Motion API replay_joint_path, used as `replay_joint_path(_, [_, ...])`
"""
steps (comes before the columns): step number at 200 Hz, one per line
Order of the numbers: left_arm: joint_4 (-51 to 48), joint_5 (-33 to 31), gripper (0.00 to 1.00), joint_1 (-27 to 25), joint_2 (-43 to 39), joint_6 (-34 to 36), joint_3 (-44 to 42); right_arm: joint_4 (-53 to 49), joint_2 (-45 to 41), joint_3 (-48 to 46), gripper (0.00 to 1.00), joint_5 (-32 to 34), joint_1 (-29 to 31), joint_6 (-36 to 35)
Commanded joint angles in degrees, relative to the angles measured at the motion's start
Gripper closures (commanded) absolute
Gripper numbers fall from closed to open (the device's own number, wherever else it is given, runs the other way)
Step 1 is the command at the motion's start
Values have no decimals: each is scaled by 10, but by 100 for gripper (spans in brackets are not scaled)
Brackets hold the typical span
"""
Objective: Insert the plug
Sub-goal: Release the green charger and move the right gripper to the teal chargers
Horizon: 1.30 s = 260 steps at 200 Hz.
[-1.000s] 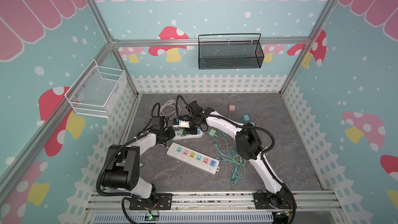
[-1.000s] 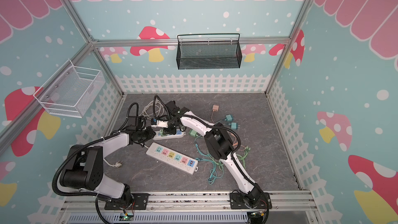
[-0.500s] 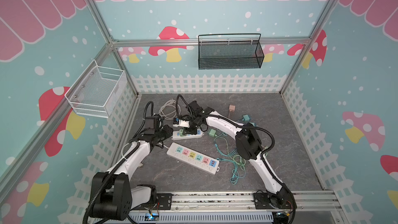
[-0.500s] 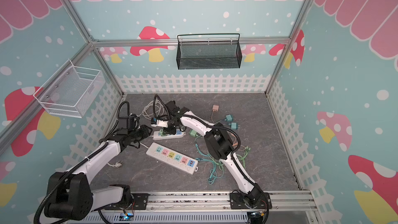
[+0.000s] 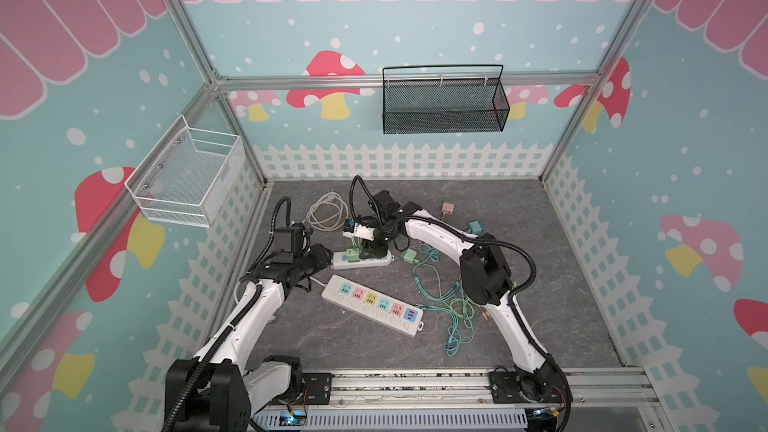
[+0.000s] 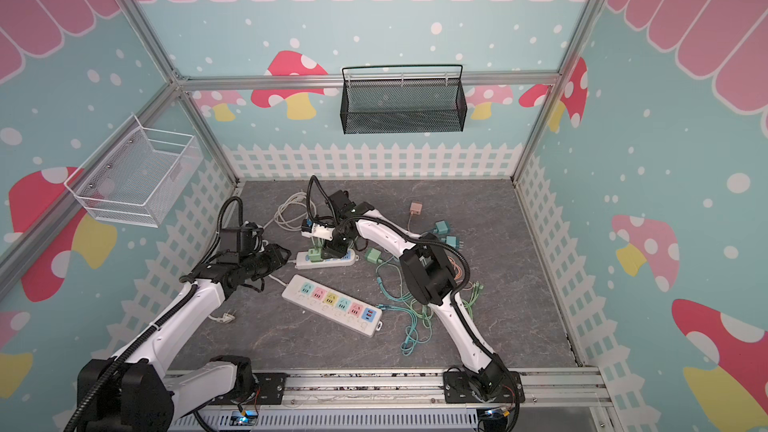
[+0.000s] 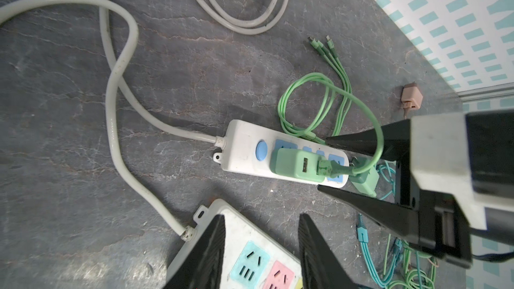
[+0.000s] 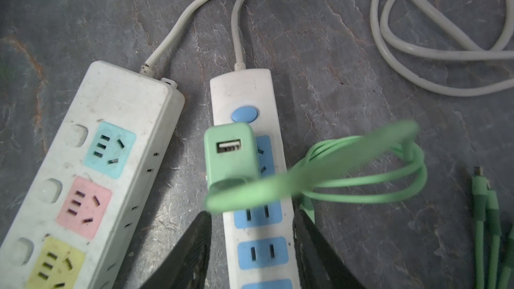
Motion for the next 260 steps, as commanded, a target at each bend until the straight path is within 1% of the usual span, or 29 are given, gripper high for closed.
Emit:
replay_joint_path(1, [-23,7,55,3,-17,8,19,-15,-53,-33,47,-12,0,-2])
replay_joint_path(17, [-31,10,52,3,-26,12,21,-13,-75,-62,43,-2,-3,1])
replay_joint_path(23, [-33,13,50,4,-30,12,22,-10,-85,-75,40,2,-6,2])
replay_joint_path(26, [-33,17,49,4,-32,13,22,-9,-89,-83,34,3,-7,4])
replay_joint_path(29, [-33,21,48,4,-34,13,22,-6,-95,-90,31,4,-7,6])
replay_joint_path(40, [-34,37,46,4,-43,18,24,4,-114,-116,27,9,-13,12])
replay_joint_path(52, [-37,49,43,5,-53,18,25,14,-136,-143,27,14,-19,20])
replay_joint_path(87, [-41,80,36,4,-84,23,22,48,-188,-215,26,56,-38,58])
replay_joint_path(131, [-41,125,35,4,-104,26,21,120,-259,-313,26,114,-69,128])
replay_joint_path(142, [-38,140,34,5,-106,26,20,130,-266,-327,26,130,-75,146])
replay_joint_path(150, [-37,148,34,4,-109,27,20,137,-285,-335,26,146,-83,166])
replay_joint_path(175, [-34,154,34,4,-118,27,17,159,-308,-360,26,197,-106,240])
replay_joint_path(215, [-27,162,34,4,-126,24,8,226,-349,-426,25,289,-140,362])
replay_joint_path(249, [-24,169,32,5,-127,24,6,265,-366,-460,22,346,-172,468])
replay_joint_path(260, [-24,171,33,5,-127,23,5,268,-364,-462,22,370,-181,512])
